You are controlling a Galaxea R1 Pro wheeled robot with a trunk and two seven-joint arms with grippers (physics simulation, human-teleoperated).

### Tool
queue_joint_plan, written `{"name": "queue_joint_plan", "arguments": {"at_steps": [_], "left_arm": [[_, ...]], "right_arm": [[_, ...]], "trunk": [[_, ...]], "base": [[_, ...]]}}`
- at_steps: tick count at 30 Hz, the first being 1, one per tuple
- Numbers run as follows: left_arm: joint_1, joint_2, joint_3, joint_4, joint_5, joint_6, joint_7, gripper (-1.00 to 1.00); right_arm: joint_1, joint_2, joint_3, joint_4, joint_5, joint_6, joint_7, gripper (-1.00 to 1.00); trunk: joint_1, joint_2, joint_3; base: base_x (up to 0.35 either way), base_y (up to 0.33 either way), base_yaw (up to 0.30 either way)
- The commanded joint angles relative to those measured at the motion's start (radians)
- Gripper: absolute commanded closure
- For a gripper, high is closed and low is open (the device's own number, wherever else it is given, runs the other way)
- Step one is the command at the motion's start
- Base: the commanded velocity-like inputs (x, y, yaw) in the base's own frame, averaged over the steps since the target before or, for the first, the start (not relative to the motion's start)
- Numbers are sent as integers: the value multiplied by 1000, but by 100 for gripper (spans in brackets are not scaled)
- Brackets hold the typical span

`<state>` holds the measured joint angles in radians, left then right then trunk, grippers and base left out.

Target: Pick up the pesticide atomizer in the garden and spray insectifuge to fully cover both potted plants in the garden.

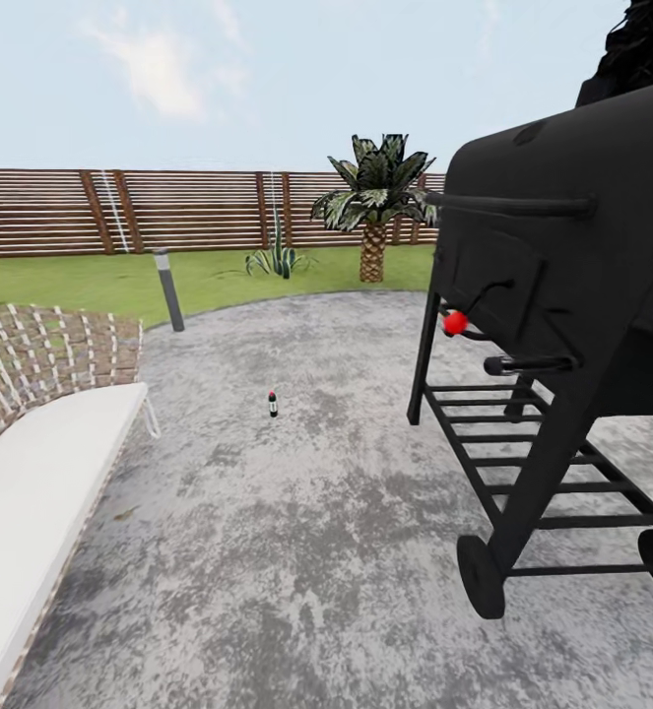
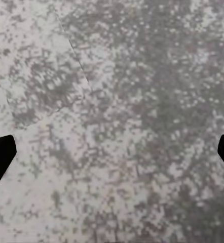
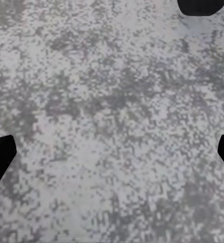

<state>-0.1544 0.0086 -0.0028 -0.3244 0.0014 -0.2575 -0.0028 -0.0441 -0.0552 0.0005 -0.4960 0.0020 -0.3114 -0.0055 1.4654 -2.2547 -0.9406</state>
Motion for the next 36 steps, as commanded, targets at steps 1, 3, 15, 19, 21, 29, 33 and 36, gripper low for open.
{"name": "queue_joint_plan", "arguments": {"at_steps": [1, 3, 15, 19, 21, 29, 33, 36], "left_arm": [[0, 0, 0, 1, 0, -3, 0, -100], [0, 0, 0, 1, 0, -3, 0, -100], [0, 0, 0, 1, 0, -3, 0, -100], [0, 0, 0, 1, 0, -3, 0, -100], [0, 0, 0, 1, 0, -3, 0, -100], [0, 0, 0, 1, 0, -3, 0, -100], [0, 0, 0, 1, 0, -3, 0, -100], [0, 0, 0, 1, 0, -3, 0, -100]], "right_arm": [[0, 0, 1, 1, 0, -4, -1, -100], [-1, 0, 1, 1, 1, -4, 0, -100], [-1, 0, 4, 2, 2, -6, 1, -100], [-1, 0, 4, 2, 3, -6, 1, -100], [-1, 0, 4, 2, 3, -6, 1, -100], [0, 0, 4, 2, 3, -6, 1, -100], [0, 0, 2, 2, 3, -6, 1, -100], [0, 0, 1, 2, 1, -6, 1, -100]], "trunk": [[0, 0, -1], [0, 0, -1], [0, 0, -1], [0, 0, -1], [0, 0, -1], [0, 0, -1], [0, 0, -1], [0, 0, -1]], "base": [[336, 0, 0], [336, 0, 0], [336, 0, 0], [336, 0, 0], [336, 0, 0], [332, 46, 0], [302, 174, 0], [280, 215, 0]]}}
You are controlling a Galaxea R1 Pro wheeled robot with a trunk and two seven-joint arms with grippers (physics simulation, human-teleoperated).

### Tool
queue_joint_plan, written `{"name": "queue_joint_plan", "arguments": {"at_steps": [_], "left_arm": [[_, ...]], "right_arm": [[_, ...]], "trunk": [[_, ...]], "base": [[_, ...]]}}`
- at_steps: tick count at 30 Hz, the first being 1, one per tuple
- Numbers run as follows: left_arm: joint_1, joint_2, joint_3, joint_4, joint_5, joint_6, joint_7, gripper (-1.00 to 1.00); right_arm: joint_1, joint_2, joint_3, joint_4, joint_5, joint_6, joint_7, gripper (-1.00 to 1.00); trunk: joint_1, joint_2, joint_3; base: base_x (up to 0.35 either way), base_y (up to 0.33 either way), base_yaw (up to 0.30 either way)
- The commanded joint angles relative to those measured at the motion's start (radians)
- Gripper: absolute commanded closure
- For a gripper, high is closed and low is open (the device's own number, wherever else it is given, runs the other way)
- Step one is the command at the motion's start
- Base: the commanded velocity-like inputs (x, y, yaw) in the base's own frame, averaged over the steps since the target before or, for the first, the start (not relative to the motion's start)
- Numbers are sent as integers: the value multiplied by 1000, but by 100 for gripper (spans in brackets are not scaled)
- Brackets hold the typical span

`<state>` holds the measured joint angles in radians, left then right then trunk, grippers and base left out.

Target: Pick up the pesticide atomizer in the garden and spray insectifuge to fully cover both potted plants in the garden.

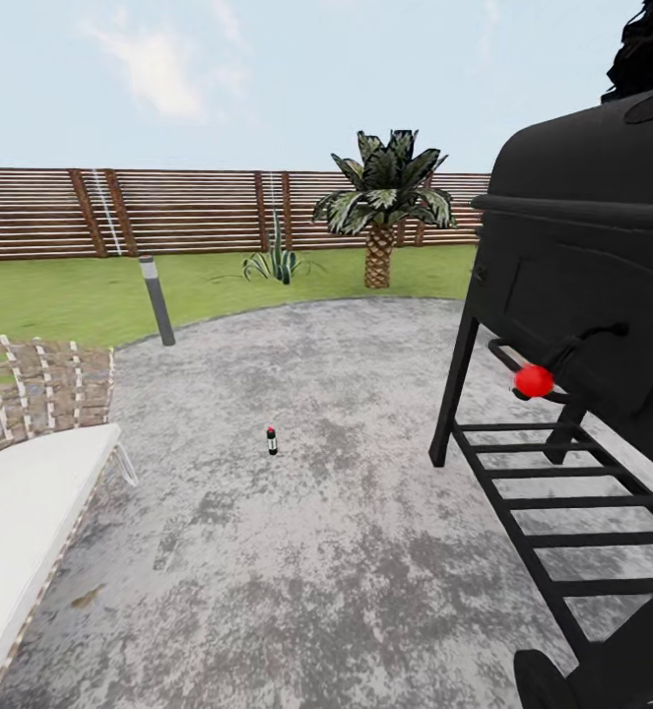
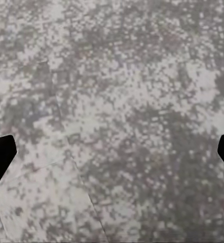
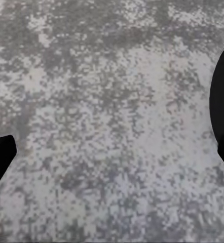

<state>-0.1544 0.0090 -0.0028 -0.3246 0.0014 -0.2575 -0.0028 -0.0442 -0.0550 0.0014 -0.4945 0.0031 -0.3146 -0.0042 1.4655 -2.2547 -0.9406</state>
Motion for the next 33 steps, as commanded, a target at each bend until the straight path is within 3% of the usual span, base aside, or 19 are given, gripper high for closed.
{"name": "queue_joint_plan", "arguments": {"at_steps": [1, 25, 33], "left_arm": [[-1, 0, 0, 1, 0, -3, 0, -100], [-1, -1, 0, 1, 0, -3, 0, -100], [-1, -1, 0, 1, 0, -3, 0, -100]], "right_arm": [[-1, 0, 0, 0, 0, -3, 0, -100], [0, 0, 0, 1, 1, -3, 0, -100], [-1, 0, 0, 1, 1, -3, -1, -100]], "trunk": [[0, 0, -1], [0, 0, -1], [0, 0, -1]], "base": [[280, 216, 0], [283, 218, -232], [281, 230, -67]]}}
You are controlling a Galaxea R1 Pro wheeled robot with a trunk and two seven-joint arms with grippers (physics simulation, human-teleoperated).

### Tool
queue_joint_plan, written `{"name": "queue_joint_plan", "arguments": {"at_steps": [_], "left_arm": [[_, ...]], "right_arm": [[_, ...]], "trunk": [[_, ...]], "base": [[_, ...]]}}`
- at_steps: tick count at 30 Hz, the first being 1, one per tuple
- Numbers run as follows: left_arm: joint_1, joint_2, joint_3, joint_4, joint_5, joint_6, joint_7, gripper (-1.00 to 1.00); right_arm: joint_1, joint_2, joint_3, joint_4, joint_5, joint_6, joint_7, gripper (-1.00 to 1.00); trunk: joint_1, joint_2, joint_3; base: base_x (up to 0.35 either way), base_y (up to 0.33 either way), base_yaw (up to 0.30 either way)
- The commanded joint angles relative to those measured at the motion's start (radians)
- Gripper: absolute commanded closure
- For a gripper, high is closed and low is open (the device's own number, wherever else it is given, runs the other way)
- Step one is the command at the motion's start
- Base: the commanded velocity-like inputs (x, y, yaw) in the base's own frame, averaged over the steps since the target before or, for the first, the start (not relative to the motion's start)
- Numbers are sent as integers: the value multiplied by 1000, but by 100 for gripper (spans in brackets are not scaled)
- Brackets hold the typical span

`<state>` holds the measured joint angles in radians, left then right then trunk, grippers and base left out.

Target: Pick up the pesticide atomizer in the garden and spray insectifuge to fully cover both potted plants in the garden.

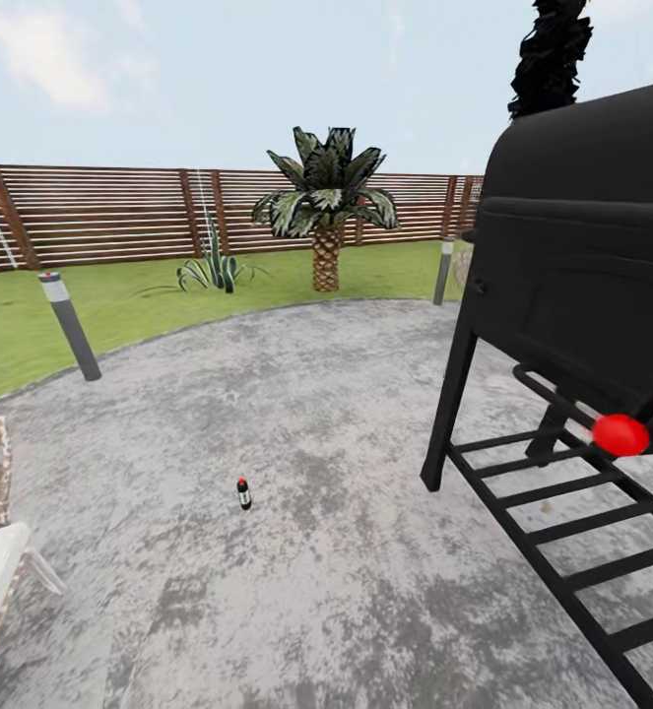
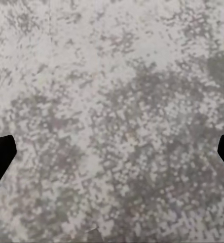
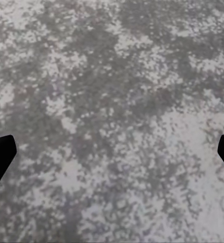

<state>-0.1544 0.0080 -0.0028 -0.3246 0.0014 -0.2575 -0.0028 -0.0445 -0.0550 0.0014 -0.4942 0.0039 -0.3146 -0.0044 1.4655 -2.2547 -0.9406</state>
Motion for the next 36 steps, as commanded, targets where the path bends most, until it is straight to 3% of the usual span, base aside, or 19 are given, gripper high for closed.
{"name": "queue_joint_plan", "arguments": {"at_steps": [1, 14, 26, 36], "left_arm": [[-1, 0, 0, 1, 0, -3, 0, -100], [-1, 0, -2, 1, 0, -3, 0, -100], [-1, 0, -2, 1, 0, -3, 0, -100], [-1, 1, 0, 1, 0, -3, 0, -100]], "right_arm": [[0, 0, 0, 0, 0, -3, 0, -100], [0, 0, 0, -1, -1, -3, 0, -100], [0, 0, -1, -1, -1, -3, 0, -100], [0, 0, 0, -1, -1, -3, -1, -100]], "trunk": [[0, 0, -1], [0, 0, -1], [0, 0, -1], [0, 0, -1]], "base": [[281, 224, -8], [282, 190, -3], [279, 19, -248], [237, 94, -47]]}}
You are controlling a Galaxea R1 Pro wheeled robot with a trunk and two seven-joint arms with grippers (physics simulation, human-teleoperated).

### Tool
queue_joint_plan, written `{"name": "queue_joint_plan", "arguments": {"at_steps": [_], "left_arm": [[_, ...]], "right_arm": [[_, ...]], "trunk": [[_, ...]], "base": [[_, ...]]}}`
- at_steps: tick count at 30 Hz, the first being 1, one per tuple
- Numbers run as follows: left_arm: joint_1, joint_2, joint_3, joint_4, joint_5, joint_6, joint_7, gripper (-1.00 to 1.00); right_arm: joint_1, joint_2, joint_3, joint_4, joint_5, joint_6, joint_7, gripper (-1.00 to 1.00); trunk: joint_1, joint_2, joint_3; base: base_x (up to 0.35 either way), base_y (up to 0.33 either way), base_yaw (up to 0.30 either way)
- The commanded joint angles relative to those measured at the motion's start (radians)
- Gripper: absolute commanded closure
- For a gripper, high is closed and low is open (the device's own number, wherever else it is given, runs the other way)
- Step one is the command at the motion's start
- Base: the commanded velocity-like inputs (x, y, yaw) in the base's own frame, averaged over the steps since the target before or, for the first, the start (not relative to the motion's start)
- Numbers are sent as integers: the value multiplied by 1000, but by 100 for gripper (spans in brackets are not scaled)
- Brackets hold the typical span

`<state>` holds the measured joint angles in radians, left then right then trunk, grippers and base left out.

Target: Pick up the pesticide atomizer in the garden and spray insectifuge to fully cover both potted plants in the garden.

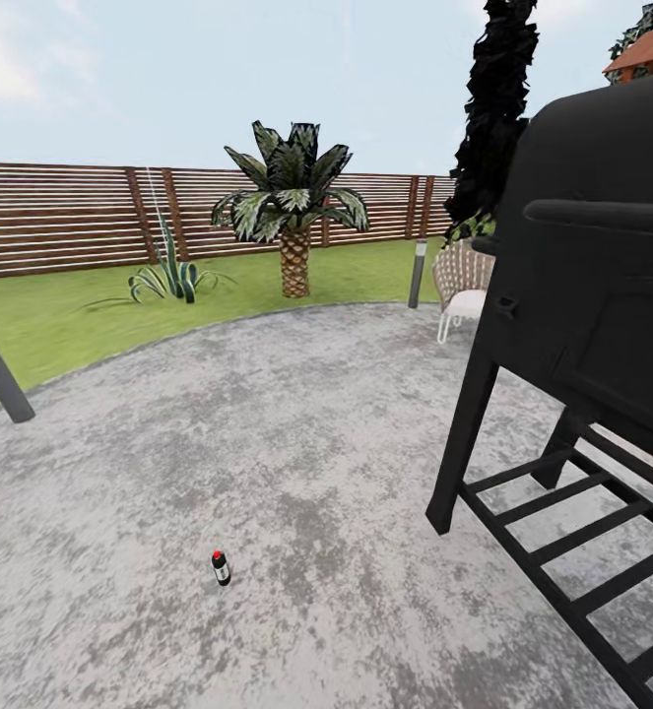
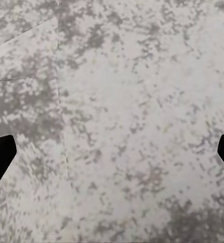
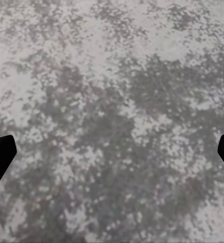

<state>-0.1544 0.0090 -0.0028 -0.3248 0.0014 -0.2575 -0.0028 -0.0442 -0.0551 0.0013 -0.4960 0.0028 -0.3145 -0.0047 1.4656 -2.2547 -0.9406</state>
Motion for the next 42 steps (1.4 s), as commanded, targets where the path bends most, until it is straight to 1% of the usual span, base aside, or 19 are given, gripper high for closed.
{"name": "queue_joint_plan", "arguments": {"at_steps": [1, 8, 23, 30, 38, 42], "left_arm": [[-1, 0, 0, 1, 0, -3, 0, -100], [-1, 0, 0, 1, 0, -3, 0, -100], [-1, 0, 0, 1, 0, -3, 0, -100], [-1, 0, 0, 1, 0, -3, 0, -100], [-1, 0, 0, 1, 0, -3, 0, -100], [-1, 0, 0, 1, 0, -3, 0, -100]], "right_arm": [[0, 0, 0, 0, 0, -3, 0, -100], [0, 0, 0, 0, 0, -3, -1, -100], [0, 0, 0, 0, 0, -3, 0, -100], [0, 0, 0, 0, 0, -3, -1, -100], [-1, 0, 0, 0, 0, -3, 0, -100], [-1, 0, 0, 0, 0, -3, 0, -100]], "trunk": [[0, 0, -1], [0, 0, -1], [0, 0, -1], [0, 0, -1], [0, 0, -1], [0, 0, -1]], "base": [[231, 99, -2], [159, 111, 0], [234, 173, 0], [96, 16, -1], [0, 60, -242], [0, 84, -119]]}}
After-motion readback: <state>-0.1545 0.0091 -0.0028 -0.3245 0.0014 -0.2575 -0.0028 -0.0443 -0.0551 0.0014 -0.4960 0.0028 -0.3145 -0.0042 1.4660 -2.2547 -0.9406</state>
